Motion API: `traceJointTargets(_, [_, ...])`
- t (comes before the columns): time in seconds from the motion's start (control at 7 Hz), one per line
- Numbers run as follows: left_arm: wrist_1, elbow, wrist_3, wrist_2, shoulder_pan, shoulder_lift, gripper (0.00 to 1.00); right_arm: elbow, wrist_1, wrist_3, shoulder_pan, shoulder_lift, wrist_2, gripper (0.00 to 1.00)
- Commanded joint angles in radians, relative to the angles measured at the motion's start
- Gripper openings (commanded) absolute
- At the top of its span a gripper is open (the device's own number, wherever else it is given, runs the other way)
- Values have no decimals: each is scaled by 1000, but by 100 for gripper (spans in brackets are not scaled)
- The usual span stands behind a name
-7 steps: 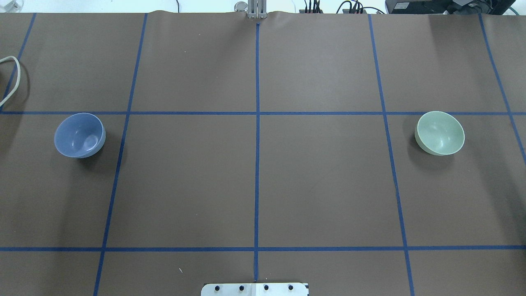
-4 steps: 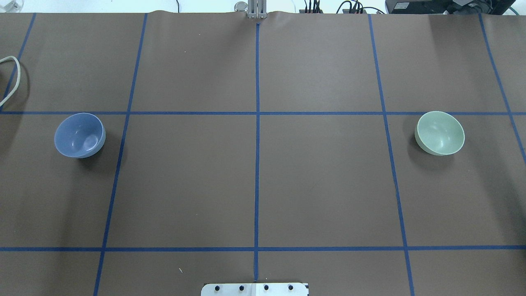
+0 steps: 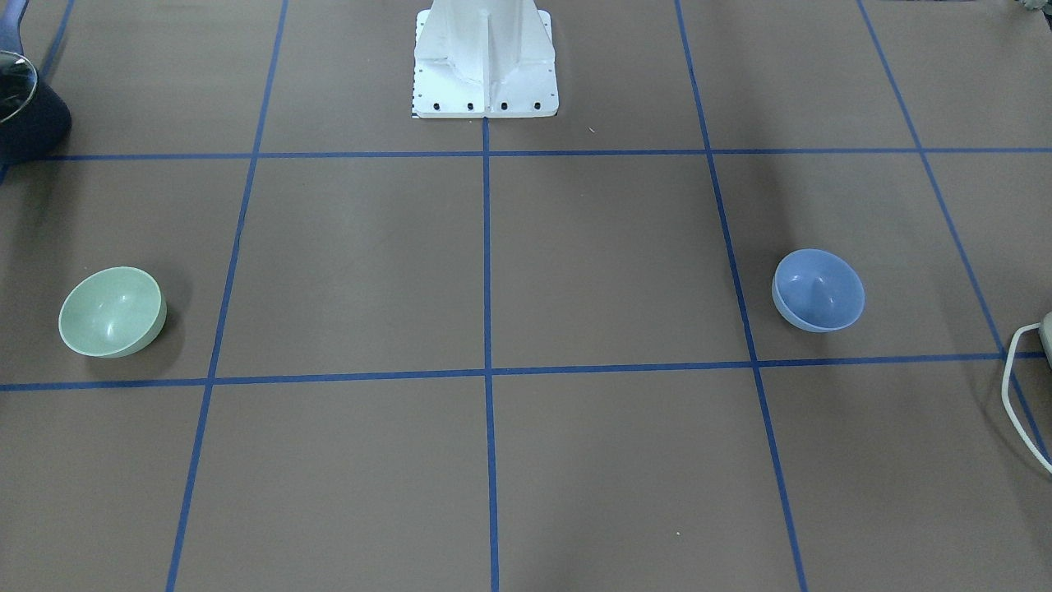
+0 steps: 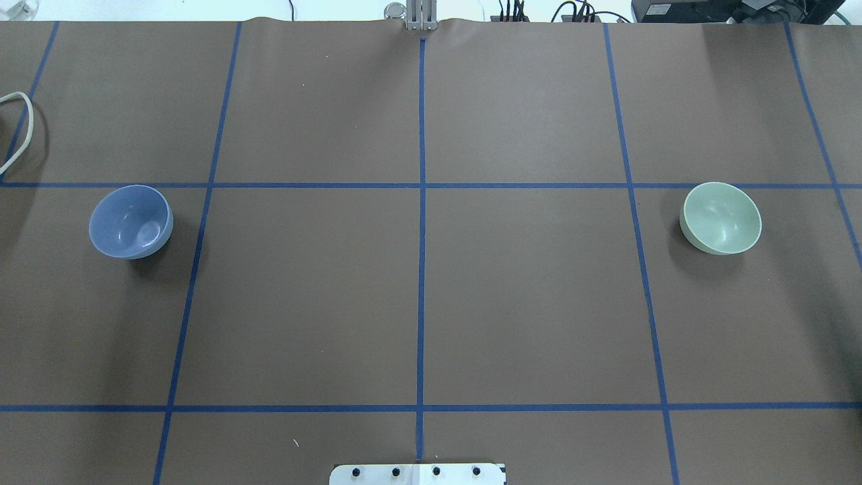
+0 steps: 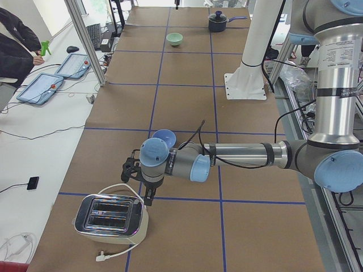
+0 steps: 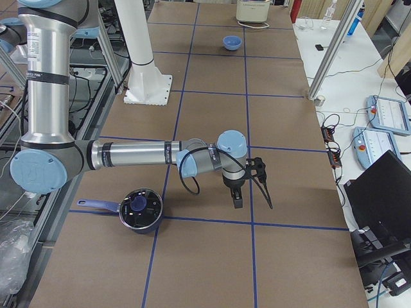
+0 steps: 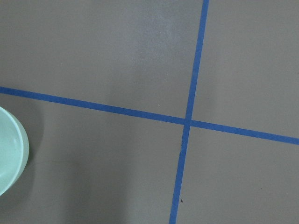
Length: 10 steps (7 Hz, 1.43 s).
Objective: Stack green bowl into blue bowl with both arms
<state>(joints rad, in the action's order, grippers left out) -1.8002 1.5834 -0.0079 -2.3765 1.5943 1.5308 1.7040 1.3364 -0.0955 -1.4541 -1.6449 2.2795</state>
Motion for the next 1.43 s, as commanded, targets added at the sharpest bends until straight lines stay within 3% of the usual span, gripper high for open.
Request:
traceJointTargets(0.0, [-13,15,2,0,-1,9,98,0,-67,-10,18,2,3,100])
traceJointTargets(0.14, [-133,32,-4,2,-4,-1,98,0,-104,-15,43,2,5,100])
traceJointTargets(0.29, [-160,33,-12,2,-66,6,98,8,-109,-77,90,13,12,100])
traceJointTargets(0.57, [-220,53,-335,13,-216,8,98,31,-109,-307,216,91,2,100])
traceJointTargets(0.71, [-264,53,-472,17,-293,11,98,46,-109,-376,268,108,-47,100])
traceJointTargets(0.86, [-310,53,-586,64,-374,24,98,71,-109,-447,323,111,-114,100])
traceJointTargets(1.29, [-363,17,-739,201,-571,112,98,71,-108,-463,344,114,-144,100])
